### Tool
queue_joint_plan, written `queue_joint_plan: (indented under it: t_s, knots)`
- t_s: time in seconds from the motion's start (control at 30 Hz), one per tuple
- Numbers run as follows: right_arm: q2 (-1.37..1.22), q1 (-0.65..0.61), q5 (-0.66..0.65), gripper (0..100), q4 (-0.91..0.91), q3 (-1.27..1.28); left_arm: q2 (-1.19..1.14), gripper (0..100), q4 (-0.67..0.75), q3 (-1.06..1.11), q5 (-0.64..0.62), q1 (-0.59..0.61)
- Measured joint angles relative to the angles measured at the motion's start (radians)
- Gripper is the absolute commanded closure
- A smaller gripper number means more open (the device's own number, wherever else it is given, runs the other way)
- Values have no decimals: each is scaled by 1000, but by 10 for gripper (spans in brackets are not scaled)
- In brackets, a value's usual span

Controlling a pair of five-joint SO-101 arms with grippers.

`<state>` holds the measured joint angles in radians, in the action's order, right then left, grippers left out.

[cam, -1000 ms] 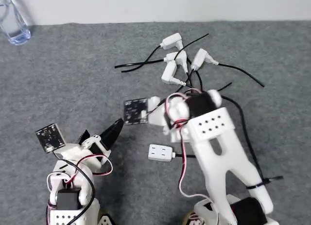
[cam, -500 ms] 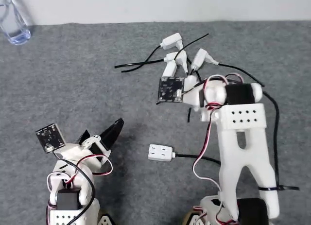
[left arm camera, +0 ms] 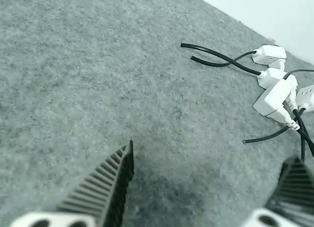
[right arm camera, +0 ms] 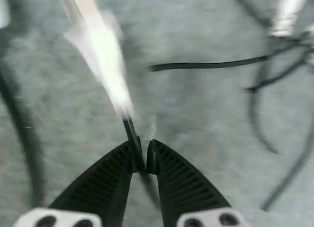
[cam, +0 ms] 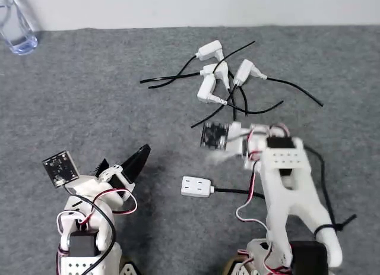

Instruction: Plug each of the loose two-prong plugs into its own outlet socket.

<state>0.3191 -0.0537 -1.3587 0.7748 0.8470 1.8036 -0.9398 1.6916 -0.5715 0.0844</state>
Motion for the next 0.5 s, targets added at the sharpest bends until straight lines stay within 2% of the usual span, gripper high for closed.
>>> queue_joint_plan:
  t_s: [0.17, 0.2, 0.5]
  knots:
    - [2, 3, 34, 728, 6, 66, 0, 568, 0, 0, 0, 0]
    - [2, 3, 38, 705, 29, 66, 0, 568, 0, 0, 0, 0]
    - [100, -9, 43, 774, 305, -6, 0, 568, 0, 0, 0, 0]
